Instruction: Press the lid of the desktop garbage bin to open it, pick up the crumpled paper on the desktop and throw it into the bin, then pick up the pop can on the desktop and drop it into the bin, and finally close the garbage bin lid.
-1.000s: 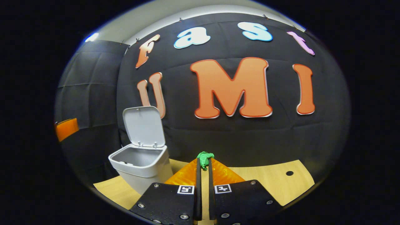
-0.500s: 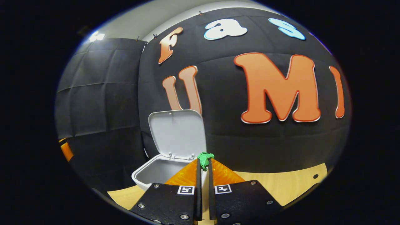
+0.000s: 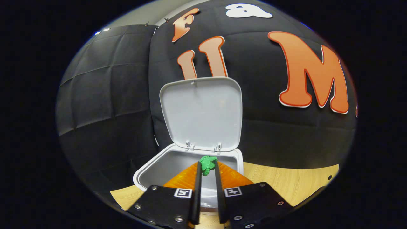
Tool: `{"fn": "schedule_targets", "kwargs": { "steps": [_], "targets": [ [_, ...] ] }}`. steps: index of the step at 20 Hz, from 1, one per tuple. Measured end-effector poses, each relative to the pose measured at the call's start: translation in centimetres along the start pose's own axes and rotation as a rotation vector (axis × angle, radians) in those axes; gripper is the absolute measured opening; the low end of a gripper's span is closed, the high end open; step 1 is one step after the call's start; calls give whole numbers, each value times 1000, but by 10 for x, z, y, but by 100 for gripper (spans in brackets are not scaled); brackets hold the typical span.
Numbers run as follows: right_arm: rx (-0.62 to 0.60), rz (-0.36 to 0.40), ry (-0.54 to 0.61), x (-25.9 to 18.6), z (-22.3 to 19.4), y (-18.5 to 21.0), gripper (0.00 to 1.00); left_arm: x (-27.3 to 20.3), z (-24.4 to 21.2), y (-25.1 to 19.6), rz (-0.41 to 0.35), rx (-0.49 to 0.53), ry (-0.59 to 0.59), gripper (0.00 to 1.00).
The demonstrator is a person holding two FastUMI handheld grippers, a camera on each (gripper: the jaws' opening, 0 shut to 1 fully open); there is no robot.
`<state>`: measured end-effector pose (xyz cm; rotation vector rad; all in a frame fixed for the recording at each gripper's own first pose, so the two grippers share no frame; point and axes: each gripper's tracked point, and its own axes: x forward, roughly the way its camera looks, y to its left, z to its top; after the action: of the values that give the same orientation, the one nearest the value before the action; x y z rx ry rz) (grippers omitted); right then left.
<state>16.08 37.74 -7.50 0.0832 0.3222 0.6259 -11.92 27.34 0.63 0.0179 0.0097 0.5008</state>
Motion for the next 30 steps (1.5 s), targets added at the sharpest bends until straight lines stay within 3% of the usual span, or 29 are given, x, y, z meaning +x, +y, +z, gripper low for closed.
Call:
{"fn": "schedule_targets", "kwargs": {
  "steps": [1,2,3,4,6,8,10,11,12,20,23,30],
  "targets": [
    [-15,-11,-8,0,1,-2,50,0,-1,-1,-1,-3,2,85],
    [-24,-8,-12,0,2,-3,49,2,-2,-2,-4,-5,7,89],
    [-25,0,-11,0,0,-1,62,2,-5,-4,-7,-8,11,85],
    [-21,10,-16,-3,0,0,68,3,-5,-6,-12,-13,15,89],
    [-11,18,-45,-12,3,-1,81,5,-8,-11,-24,-20,20,85],
    [-25,-5,-90,-27,8,-11,88,10,-10,-19,-37,-16,22,89],
    [-38,-41,-134,-46,13,-25,89,12,-12,-33,-69,-15,18,85],
    [-45,-55,-148,-56,14,-32,100,13,-14,-43,-93,-16,17,85],
    [-49,-67,-163,-67,16,-39,90,12,-15,-56,-121,-17,9,86],
    [-27,-229,-251,-180,8,-122,90,-1,-39,-186,-409,43,6,88],
    [-33,-304,-247,-219,-4,-152,90,-20,-44,-232,-533,8,23,86],
    [-7,-474,-210,-309,-43,-215,91,-53,-85,-313,-679,4,84,85]
  ]
}}
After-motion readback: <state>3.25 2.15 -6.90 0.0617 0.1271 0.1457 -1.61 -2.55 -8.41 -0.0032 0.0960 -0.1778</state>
